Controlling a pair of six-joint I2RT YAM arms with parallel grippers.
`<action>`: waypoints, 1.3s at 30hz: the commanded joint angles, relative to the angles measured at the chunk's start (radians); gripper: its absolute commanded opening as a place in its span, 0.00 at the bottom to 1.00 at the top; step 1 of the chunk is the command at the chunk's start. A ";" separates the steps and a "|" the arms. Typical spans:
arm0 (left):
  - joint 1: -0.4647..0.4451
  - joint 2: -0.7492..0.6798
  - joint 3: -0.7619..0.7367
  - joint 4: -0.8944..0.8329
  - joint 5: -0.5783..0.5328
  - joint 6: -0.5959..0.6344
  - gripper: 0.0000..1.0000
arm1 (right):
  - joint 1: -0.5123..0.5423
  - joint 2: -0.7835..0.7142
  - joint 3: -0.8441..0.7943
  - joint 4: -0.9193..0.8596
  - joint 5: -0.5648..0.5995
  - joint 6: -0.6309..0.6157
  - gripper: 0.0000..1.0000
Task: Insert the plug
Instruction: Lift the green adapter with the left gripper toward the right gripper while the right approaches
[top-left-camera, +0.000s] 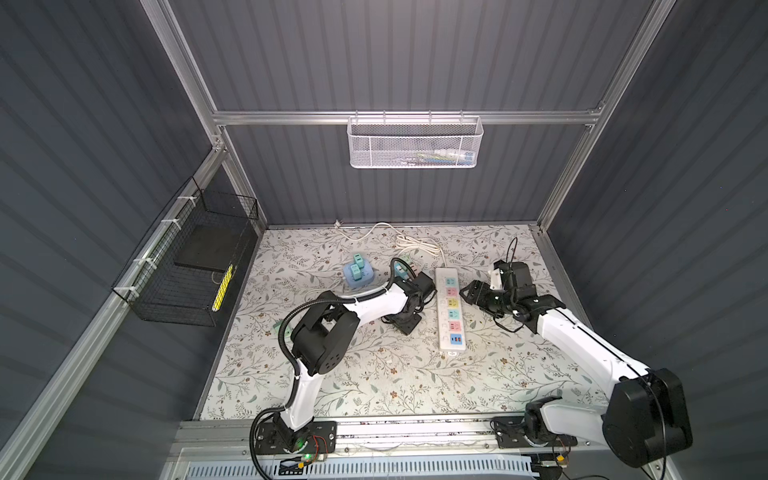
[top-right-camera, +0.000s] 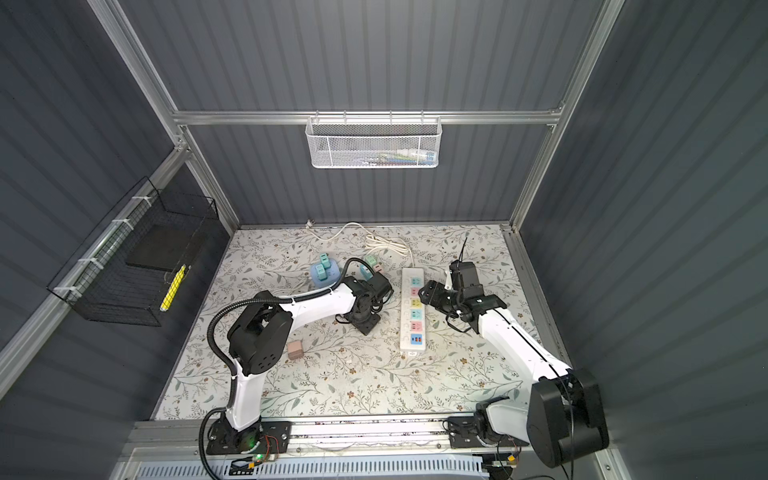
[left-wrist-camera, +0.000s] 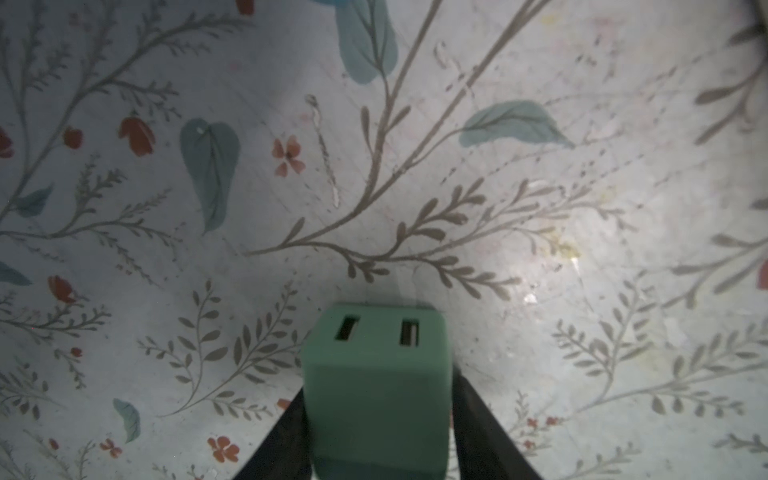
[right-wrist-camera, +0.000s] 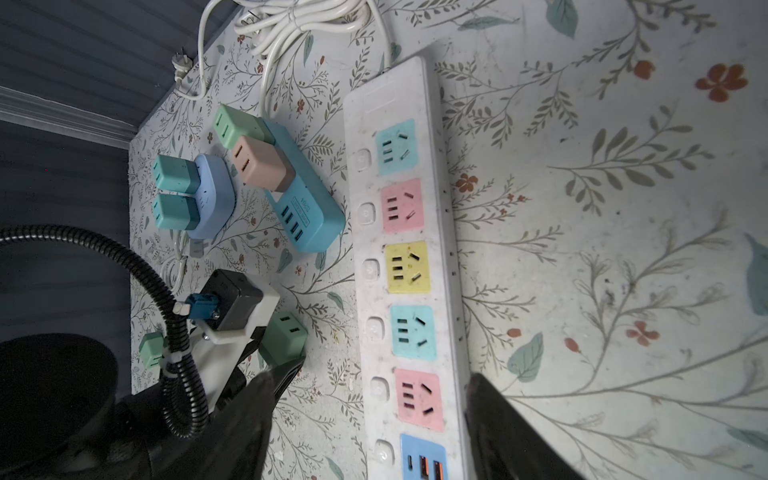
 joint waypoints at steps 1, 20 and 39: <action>0.005 0.001 -0.021 0.008 -0.005 0.006 0.51 | 0.002 0.012 0.029 -0.020 0.004 0.005 0.73; 0.001 -0.494 -0.468 0.794 0.111 0.118 0.22 | 0.003 -0.002 0.114 -0.119 -0.063 -0.177 0.67; 0.000 -0.539 -0.533 0.969 0.329 0.238 0.21 | 0.158 0.021 0.219 -0.040 -0.281 -0.188 0.50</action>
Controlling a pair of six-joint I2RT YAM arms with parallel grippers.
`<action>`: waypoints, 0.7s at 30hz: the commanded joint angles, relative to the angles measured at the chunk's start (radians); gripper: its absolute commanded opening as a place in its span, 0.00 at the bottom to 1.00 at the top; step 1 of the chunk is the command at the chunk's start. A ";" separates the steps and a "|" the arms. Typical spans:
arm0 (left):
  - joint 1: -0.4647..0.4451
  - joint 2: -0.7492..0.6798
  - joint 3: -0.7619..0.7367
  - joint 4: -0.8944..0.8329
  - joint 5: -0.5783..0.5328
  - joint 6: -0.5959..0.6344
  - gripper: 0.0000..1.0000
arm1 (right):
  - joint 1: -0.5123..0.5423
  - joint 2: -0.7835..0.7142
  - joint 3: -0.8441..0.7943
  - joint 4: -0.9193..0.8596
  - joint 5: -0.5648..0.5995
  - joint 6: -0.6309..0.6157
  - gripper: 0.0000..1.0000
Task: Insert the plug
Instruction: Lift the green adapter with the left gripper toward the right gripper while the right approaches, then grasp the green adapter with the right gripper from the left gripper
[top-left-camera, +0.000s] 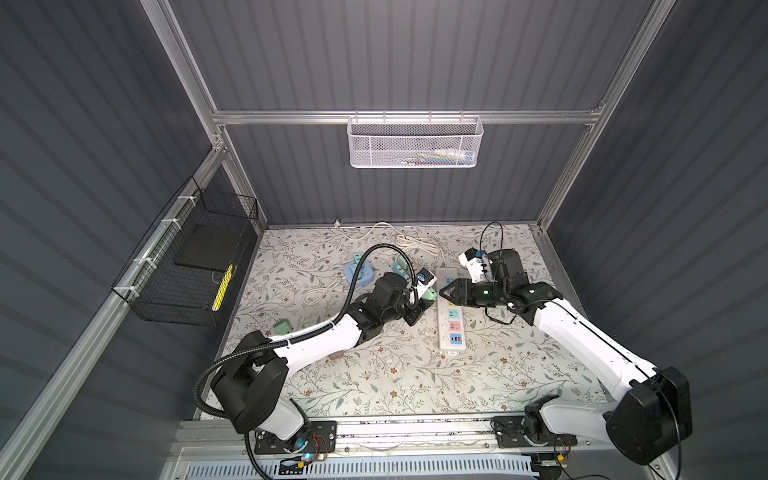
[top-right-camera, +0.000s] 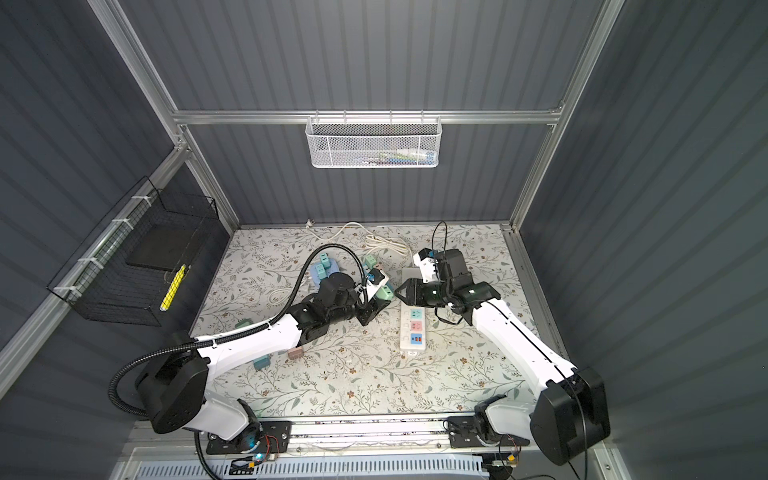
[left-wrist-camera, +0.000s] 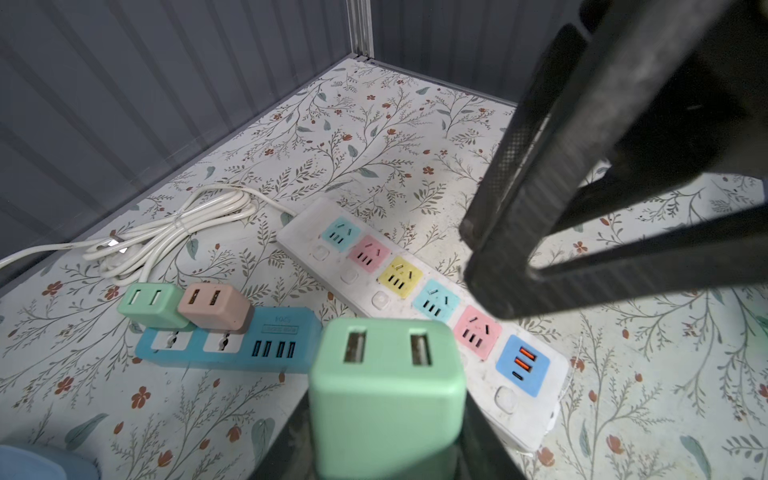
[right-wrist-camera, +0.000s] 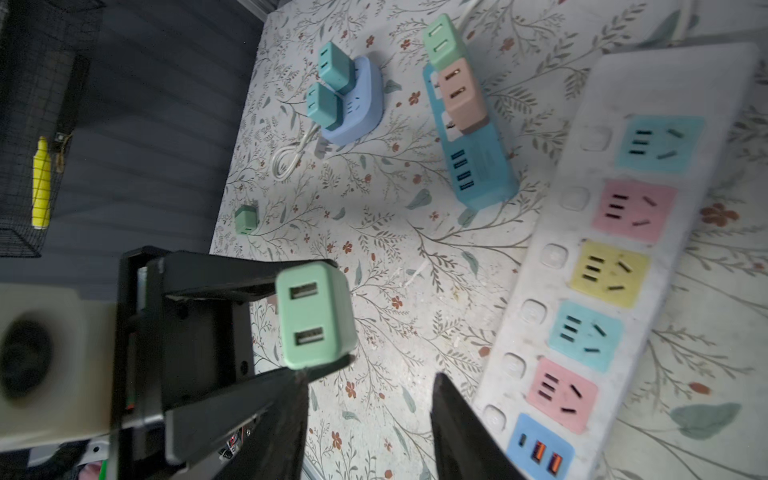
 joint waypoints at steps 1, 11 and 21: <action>0.000 0.002 0.017 0.001 0.041 0.028 0.21 | 0.015 0.013 0.028 0.063 -0.031 0.012 0.50; 0.000 -0.003 0.051 -0.024 0.062 0.032 0.21 | 0.051 0.112 0.065 0.069 -0.036 0.016 0.46; 0.001 0.006 0.057 -0.024 0.052 0.023 0.29 | 0.063 0.137 0.085 0.052 -0.048 0.002 0.22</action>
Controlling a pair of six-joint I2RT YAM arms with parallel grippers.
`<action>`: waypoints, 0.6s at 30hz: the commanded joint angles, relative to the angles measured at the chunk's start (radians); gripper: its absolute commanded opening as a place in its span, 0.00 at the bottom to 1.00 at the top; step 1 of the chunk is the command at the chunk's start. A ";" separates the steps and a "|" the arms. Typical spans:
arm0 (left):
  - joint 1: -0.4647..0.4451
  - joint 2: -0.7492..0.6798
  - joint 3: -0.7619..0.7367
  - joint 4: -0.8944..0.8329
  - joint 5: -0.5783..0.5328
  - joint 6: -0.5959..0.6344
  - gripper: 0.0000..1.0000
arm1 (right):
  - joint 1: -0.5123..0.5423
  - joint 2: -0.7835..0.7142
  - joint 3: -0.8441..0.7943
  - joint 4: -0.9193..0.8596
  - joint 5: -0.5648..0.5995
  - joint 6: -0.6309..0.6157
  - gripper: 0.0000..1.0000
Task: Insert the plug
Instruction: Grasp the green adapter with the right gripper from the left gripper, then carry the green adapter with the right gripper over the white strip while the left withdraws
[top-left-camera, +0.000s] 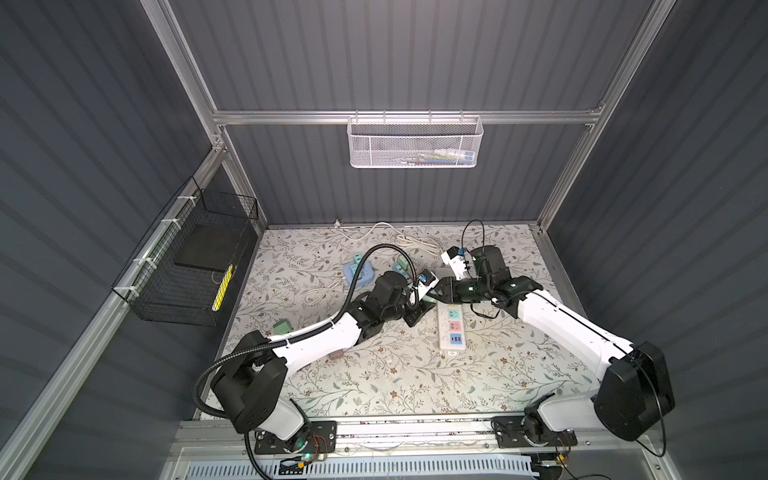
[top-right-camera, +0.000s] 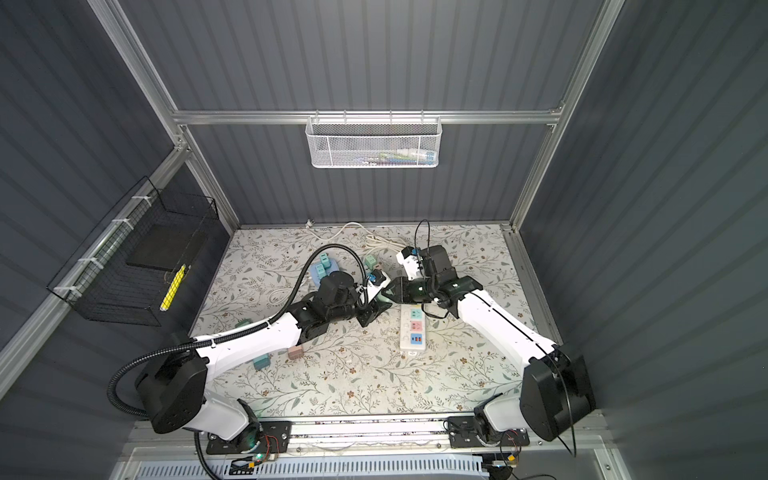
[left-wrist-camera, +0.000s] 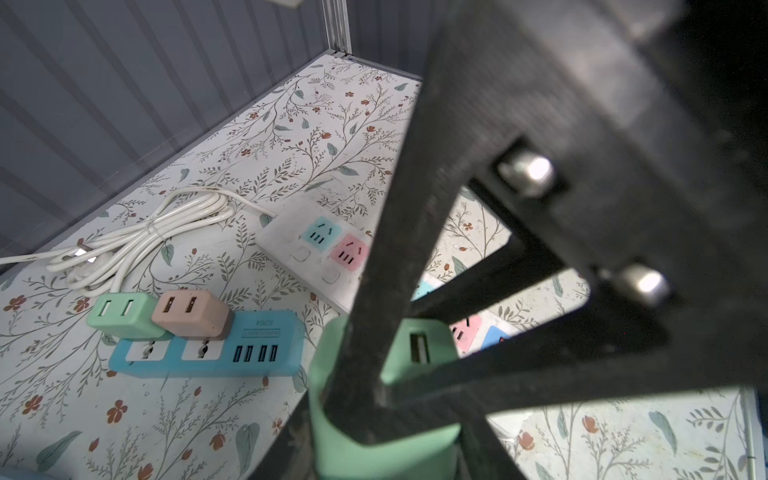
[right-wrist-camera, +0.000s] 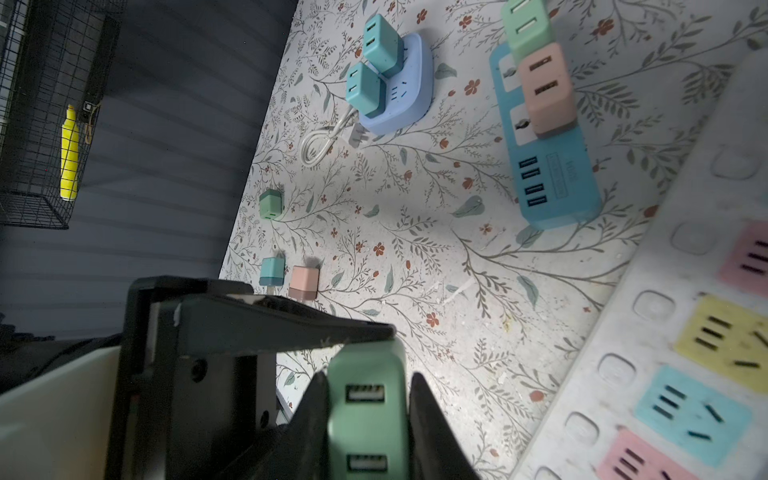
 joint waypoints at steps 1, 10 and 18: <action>-0.005 0.008 0.041 0.015 -0.001 0.004 0.33 | 0.003 0.007 0.047 -0.037 0.014 -0.006 0.21; -0.005 -0.003 0.048 -0.003 -0.043 -0.009 0.60 | 0.004 -0.021 0.052 -0.052 0.109 -0.053 0.18; -0.005 -0.105 0.014 -0.034 -0.182 -0.061 0.68 | -0.002 -0.026 0.050 -0.047 0.415 -0.145 0.18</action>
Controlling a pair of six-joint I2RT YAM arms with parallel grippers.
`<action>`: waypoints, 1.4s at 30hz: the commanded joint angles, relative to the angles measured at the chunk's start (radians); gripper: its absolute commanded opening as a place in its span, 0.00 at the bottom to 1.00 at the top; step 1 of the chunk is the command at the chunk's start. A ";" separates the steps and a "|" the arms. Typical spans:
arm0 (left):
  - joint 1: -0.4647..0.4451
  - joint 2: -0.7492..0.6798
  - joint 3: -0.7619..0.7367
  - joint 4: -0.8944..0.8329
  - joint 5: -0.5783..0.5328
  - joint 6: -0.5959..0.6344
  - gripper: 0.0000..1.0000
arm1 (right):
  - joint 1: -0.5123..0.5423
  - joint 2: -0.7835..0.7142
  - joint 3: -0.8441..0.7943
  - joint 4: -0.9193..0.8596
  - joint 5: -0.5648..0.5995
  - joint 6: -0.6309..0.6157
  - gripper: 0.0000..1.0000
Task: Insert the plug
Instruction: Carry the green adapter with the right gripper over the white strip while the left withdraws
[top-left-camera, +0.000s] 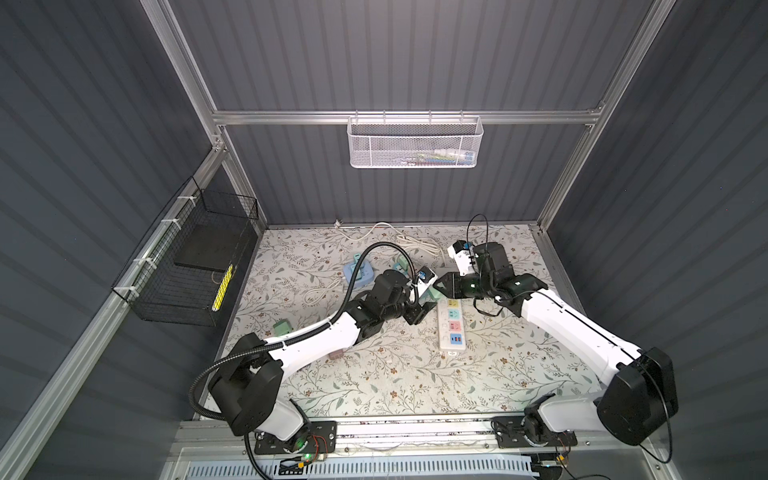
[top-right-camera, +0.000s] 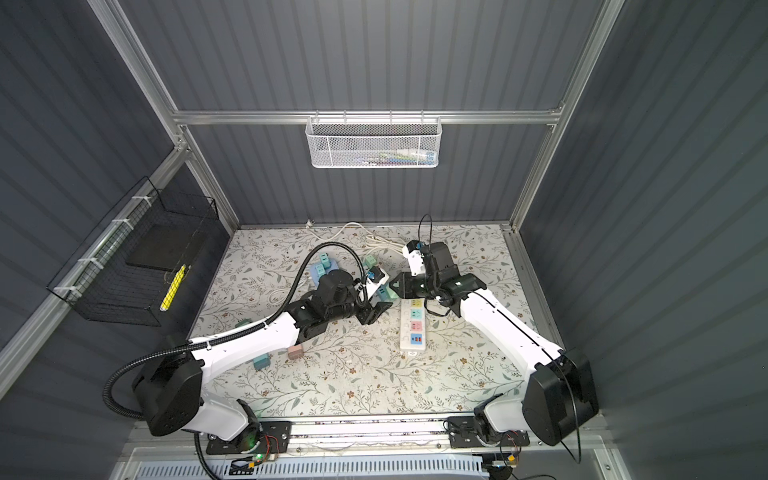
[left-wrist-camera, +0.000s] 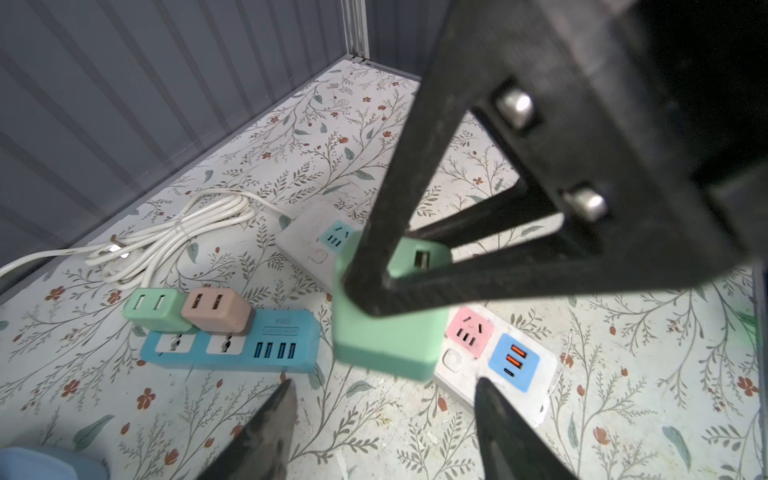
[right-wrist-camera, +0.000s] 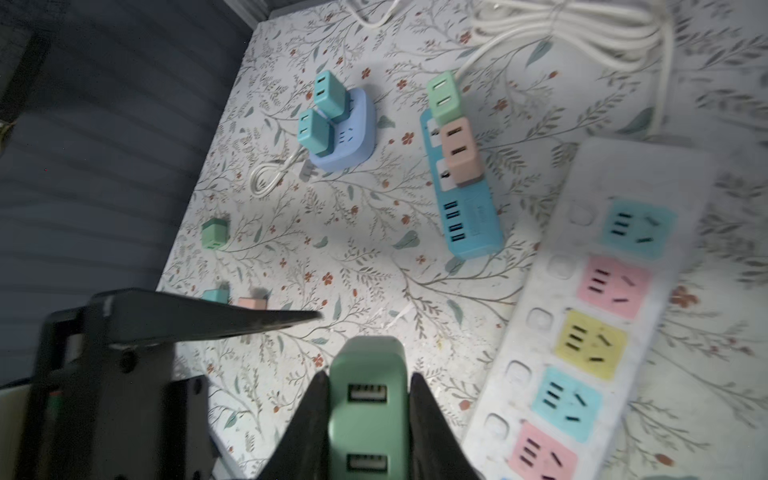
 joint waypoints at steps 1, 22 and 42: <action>-0.005 -0.075 -0.027 0.020 -0.187 -0.085 0.68 | -0.002 0.020 0.018 0.001 0.196 -0.076 0.18; 0.012 -0.395 -0.403 -0.091 -0.739 -0.595 1.00 | -0.103 0.410 0.191 0.110 0.399 -0.102 0.18; 0.052 -0.329 -0.364 -0.093 -0.731 -0.601 1.00 | -0.091 0.504 0.201 0.101 0.394 0.002 0.16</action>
